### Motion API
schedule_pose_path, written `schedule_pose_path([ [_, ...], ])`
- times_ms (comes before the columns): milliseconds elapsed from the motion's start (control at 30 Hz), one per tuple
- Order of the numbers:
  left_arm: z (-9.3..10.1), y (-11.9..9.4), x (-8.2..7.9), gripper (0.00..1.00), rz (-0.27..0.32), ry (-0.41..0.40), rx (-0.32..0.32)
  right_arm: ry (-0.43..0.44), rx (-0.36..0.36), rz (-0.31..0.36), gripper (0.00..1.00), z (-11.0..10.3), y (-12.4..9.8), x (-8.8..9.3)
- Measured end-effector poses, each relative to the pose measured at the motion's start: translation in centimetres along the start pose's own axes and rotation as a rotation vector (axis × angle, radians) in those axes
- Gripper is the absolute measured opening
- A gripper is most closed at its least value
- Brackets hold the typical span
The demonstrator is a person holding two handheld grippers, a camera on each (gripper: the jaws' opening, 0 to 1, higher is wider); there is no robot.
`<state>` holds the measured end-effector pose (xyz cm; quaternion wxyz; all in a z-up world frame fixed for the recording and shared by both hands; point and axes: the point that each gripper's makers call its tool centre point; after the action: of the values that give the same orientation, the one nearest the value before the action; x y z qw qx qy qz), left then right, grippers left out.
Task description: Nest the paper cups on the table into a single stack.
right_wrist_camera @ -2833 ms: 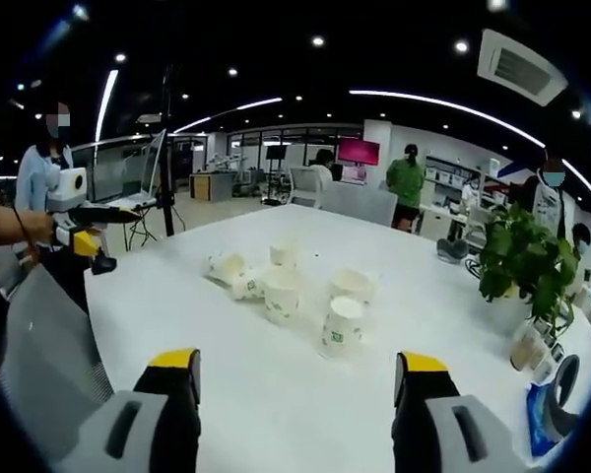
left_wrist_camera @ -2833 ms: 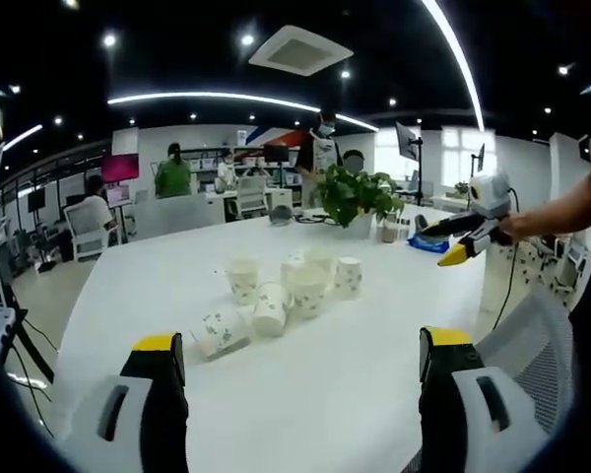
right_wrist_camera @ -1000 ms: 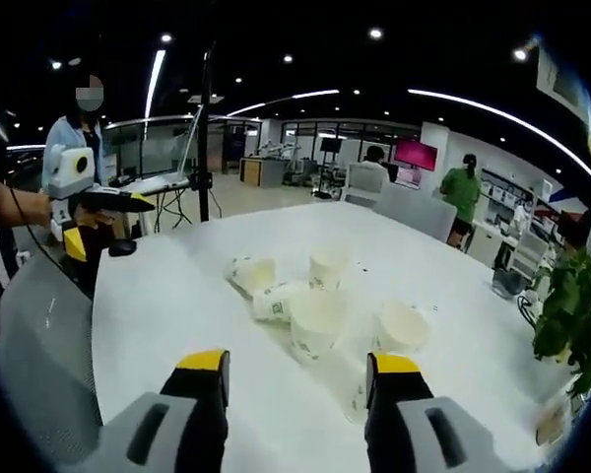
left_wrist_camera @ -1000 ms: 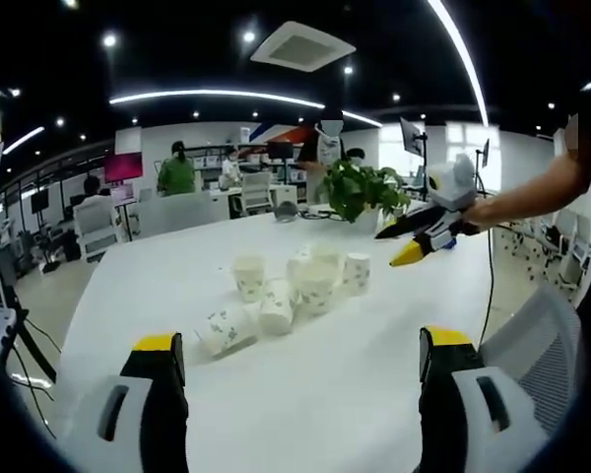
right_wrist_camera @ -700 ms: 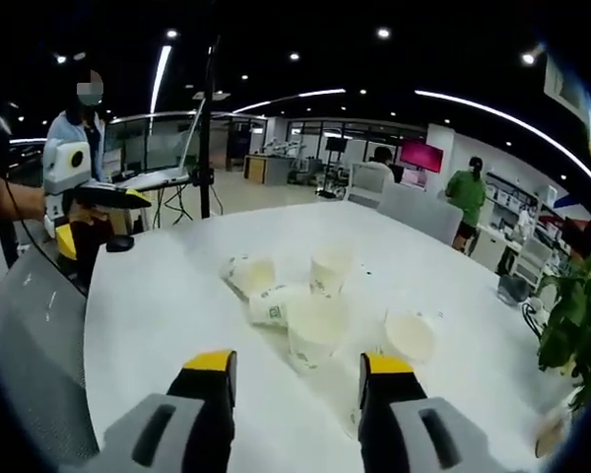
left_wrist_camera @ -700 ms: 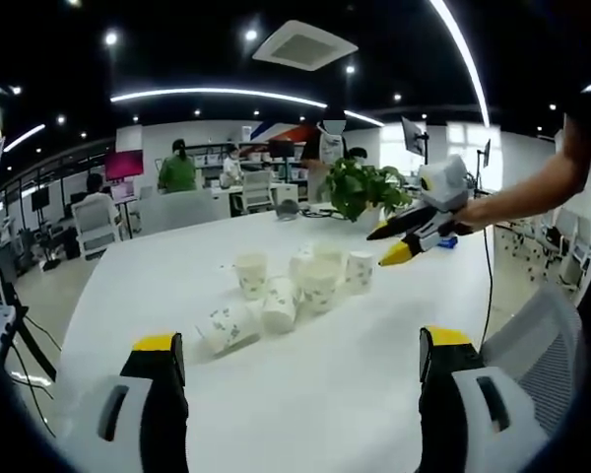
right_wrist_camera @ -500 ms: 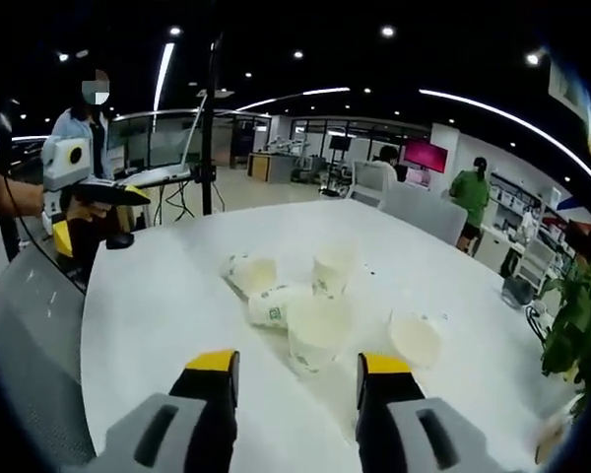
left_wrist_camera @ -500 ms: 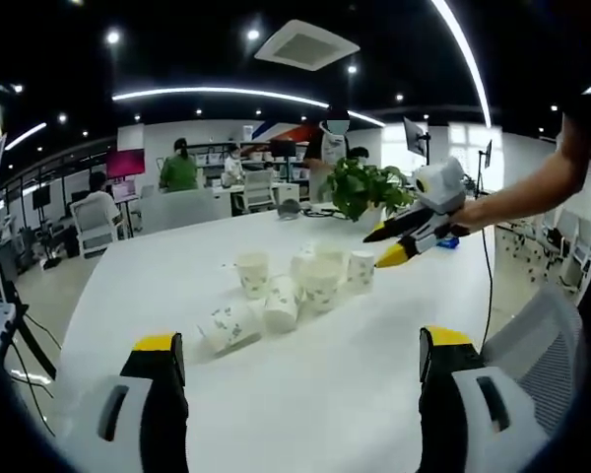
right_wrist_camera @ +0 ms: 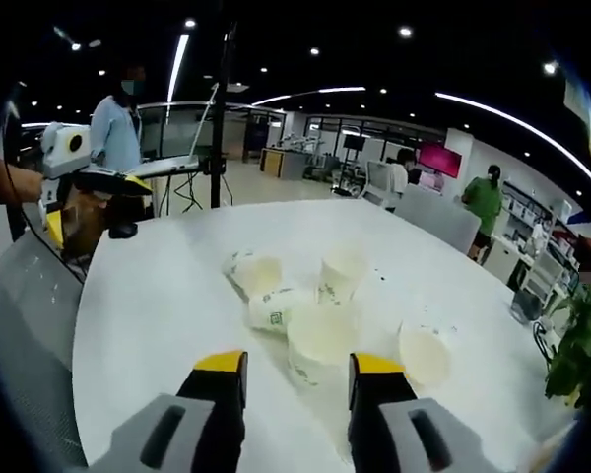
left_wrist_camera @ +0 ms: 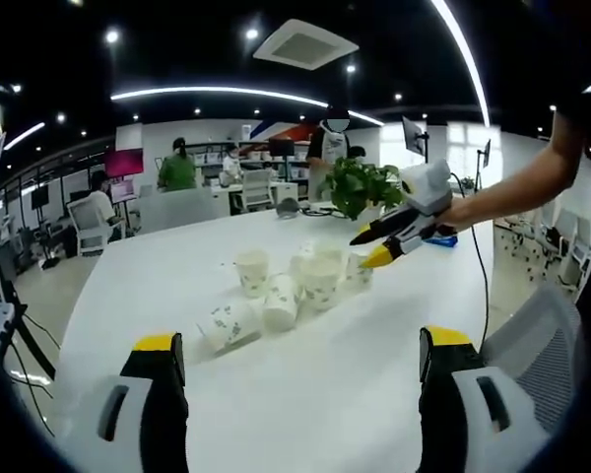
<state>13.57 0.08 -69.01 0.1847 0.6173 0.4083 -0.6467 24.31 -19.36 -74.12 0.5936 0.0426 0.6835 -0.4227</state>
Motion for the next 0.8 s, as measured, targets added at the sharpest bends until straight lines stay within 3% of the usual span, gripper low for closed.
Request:
schedule_pose_path([
  [367,-0.1,-0.1,0.2,0.99,-0.002,-0.003,0.003,-0.035,-0.022,-0.016,0.34,0.1,1.6,-0.3],
  [800,-0.1,0.0,0.5,0.99,-0.010,0.002,0.008,-0.009,-0.043,-0.055,0.28,0.3,3.1,-0.1],
])
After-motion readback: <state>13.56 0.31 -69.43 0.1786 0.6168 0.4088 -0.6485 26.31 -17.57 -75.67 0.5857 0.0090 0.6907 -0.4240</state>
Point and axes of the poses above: the point that each gripper's makers call its tool centre point, and the gripper's own axes: y roughly forward along the fingers, z roughly to its right, x roughly out of its underside, and after that the axes turned 7 degrees about y, right-handed
